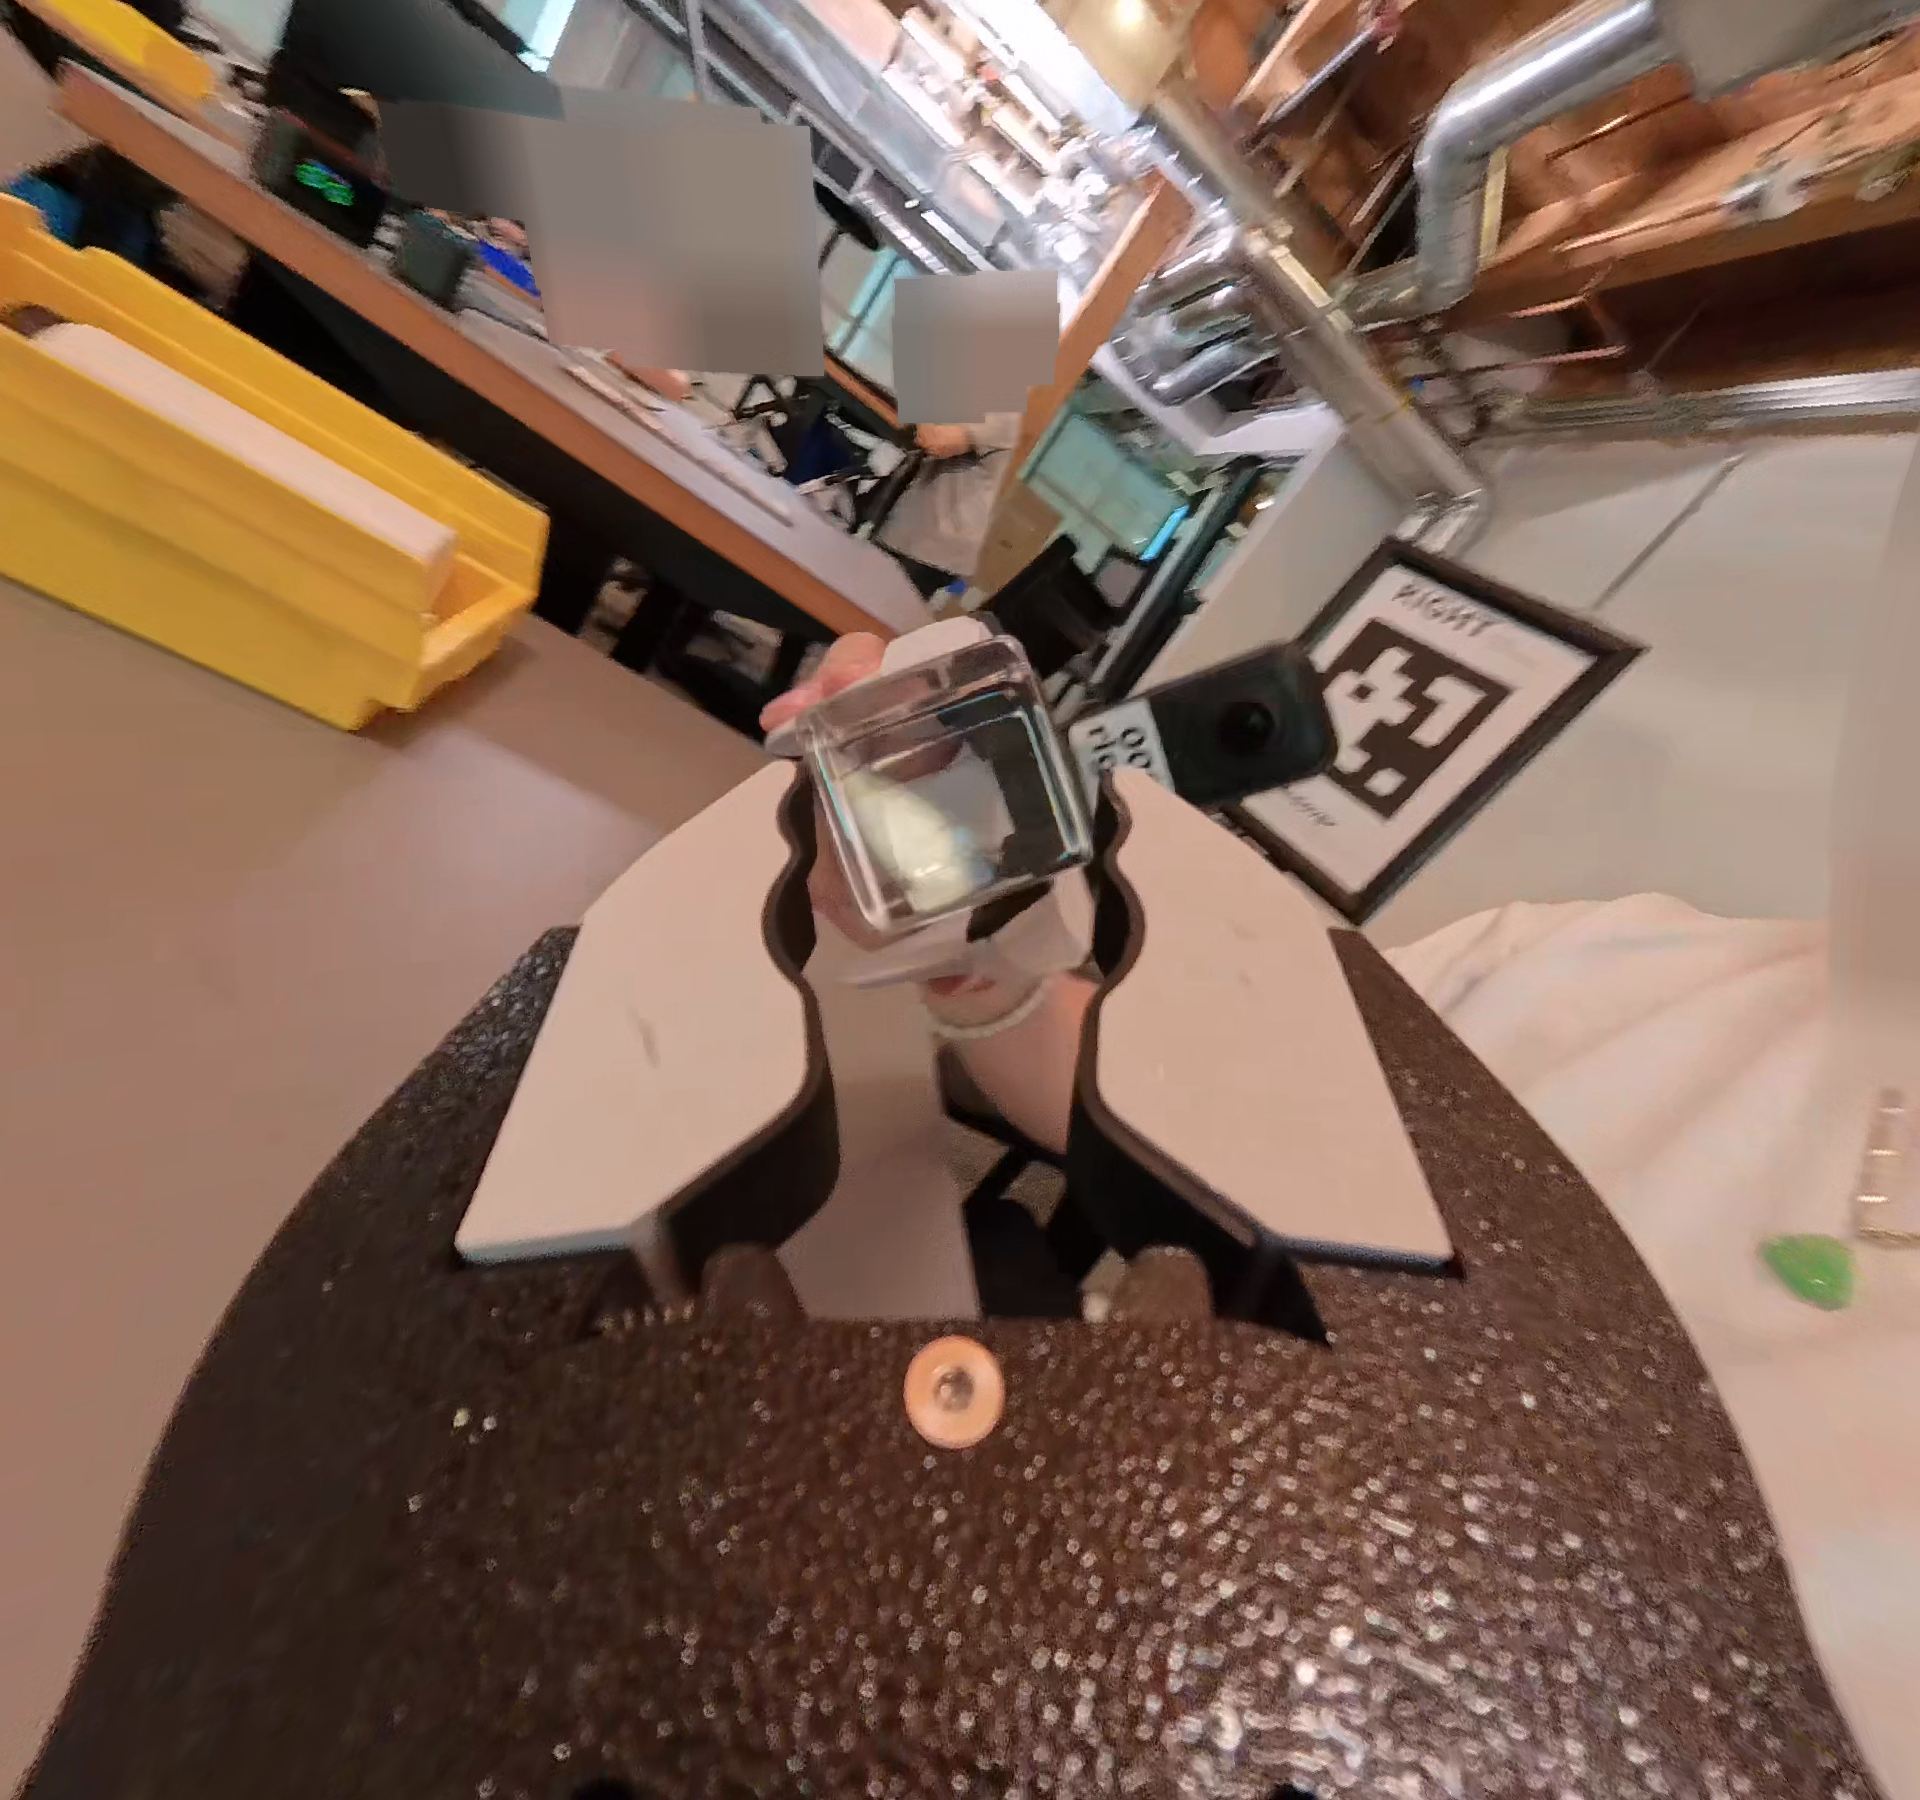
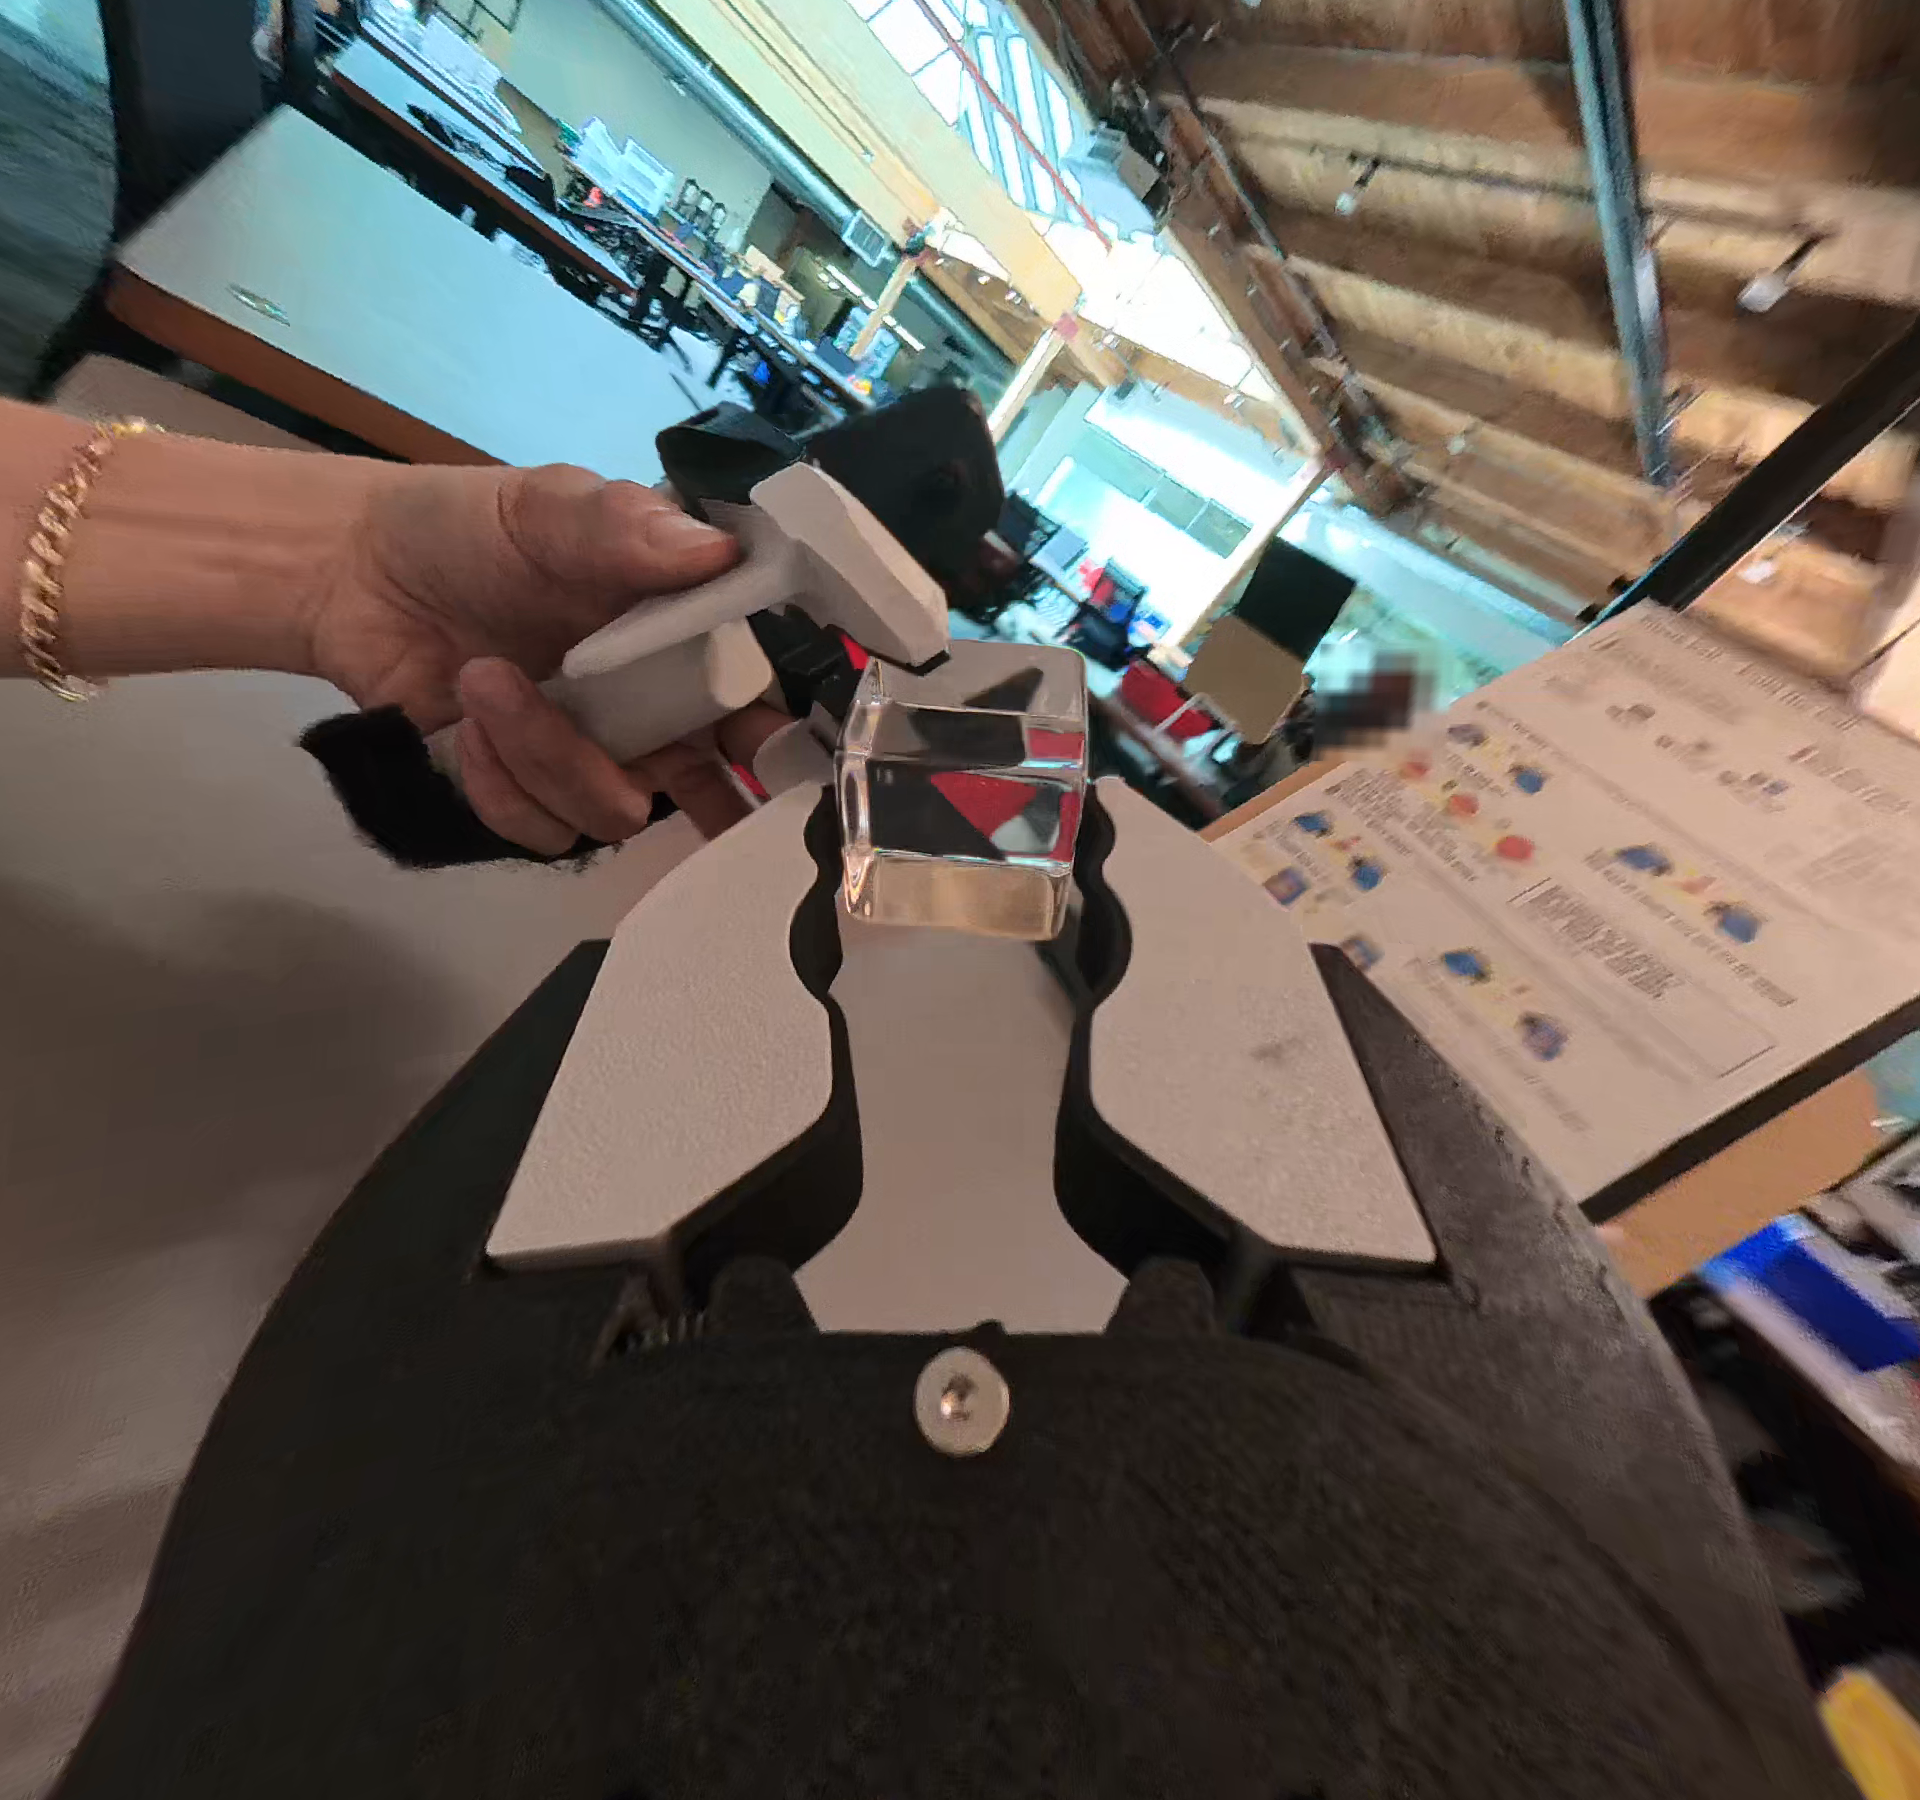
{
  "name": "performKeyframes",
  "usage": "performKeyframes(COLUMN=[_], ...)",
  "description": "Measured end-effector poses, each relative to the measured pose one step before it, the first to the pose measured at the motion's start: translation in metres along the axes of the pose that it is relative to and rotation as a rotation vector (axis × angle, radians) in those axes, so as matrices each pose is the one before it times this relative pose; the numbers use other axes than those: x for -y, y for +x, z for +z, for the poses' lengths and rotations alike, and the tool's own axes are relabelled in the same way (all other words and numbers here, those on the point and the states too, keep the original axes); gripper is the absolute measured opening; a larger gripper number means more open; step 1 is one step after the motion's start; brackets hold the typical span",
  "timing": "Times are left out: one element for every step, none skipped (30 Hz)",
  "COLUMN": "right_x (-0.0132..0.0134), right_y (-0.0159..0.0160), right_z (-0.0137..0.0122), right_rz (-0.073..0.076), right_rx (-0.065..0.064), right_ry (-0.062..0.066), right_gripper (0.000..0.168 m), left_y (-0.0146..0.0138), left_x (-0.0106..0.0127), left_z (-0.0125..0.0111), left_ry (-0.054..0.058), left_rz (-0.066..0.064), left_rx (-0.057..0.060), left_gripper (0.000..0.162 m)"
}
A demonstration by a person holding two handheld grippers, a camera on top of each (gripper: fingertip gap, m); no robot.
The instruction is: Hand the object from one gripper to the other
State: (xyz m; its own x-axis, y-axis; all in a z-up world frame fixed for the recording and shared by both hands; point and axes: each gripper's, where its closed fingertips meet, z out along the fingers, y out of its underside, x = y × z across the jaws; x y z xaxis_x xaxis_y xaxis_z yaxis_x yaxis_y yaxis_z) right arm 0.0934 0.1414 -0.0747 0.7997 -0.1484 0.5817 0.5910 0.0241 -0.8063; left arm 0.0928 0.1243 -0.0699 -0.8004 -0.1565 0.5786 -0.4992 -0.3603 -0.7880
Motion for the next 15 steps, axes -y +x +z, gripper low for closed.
performKeyframes(right_x=[-0.00329,-0.00136,-0.00103,-0.0017,0.00015,0.00115,-0.00043,-0.00138,-0.00063,-0.0017,-0.00281,-0.00166,-0.00131,-0.00161,-0.00082], right_y=[0.00035,0.00282,0.00206,-0.00055,-0.00084,-0.00083,-0.00225,-0.00239,0.00013,0.00185,0.0016,0.00092,-0.00121,-0.00244,-0.00235], right_z=[0.00019,-0.00096,-0.00148,-0.00144,-0.00207,-0.0023,-0.0016,-0.00072,-0.00001,0.00067,0.00118,0.00128,0.00096,0.00073,0.00041], right_rz=[0.0758,0.0936,0.1142,0.132,0.1238,0.1136,0.1142,0.0959,0.0648,0.0557,0.0563,0.0537,0.0573,0.0549,0.0439], right_rx=[0.0258,0.0158,0.0324,0.0624,0.0608,0.0514,0.0604,0.0561,0.0243,0.0072,0.0079,0.01,0.023,0.0327,0.0285], right_ry=[-0.0069,0.0086,0.0103,0.0022,0.0172,0.0285,0.0149,0.0058,0.0138,0.0037,-0.0102,-0.0027,-0.0024,-0.0071,-0.0022], right_gripper=[0.043,0.043,0.043,0.043,0.043,0.043,0.043,0.043,0.043,0.043,0.043,0.043,0.043,0.043,0.043], left_y=[-0.00471,-0.00374,-0.00248,-0.00063,0.00026,0.00004,0.00073,0.00166,0.00265,0.00251,0.00232,0.00147,0.00127,0.00253,0.00286], left_x=[0.00041,0.00092,0.00149,0.00148,0.00103,0.00031,-0.00067,-0.00188,-0.00218,-0.00192,-0.00199,-0.0017,-0.00143,-0.00143,-0.00141], left_z=[-0.00228,-0.00349,-0.00459,-0.00504,-0.00465,-0.00413,-0.00298,-0.0019,-0.00092,-0.00003,0.00079,0.00152,0.00198,0.00218,0.0024], left_ry=[-0.0115,-0.0103,-0.0069,-0.0079,-0.0123,-0.0165,-0.0216,-0.0252,-0.0216,-0.0148,-0.0131,-0.0131,-0.0127,-0.0136,-0.0139], left_rz=[0.0419,0.0786,0.1027,0.1135,0.1058,0.0914,0.0815,0.0722,0.0653,0.0621,0.0644,0.0698,0.0795,0.0917,0.092], left_rx=[0.0385,0.0451,0.0486,0.0426,0.0389,0.0375,0.0267,0.013,0.0048,0.0049,0.009,0.0179,0.0242,0.0194,0.0193], left_gripper=[0.052,0.053,0.054,0.055,0.056,0.059,0.061,0.063,0.063,0.064,0.065,0.066,0.066,0.066,0.066])
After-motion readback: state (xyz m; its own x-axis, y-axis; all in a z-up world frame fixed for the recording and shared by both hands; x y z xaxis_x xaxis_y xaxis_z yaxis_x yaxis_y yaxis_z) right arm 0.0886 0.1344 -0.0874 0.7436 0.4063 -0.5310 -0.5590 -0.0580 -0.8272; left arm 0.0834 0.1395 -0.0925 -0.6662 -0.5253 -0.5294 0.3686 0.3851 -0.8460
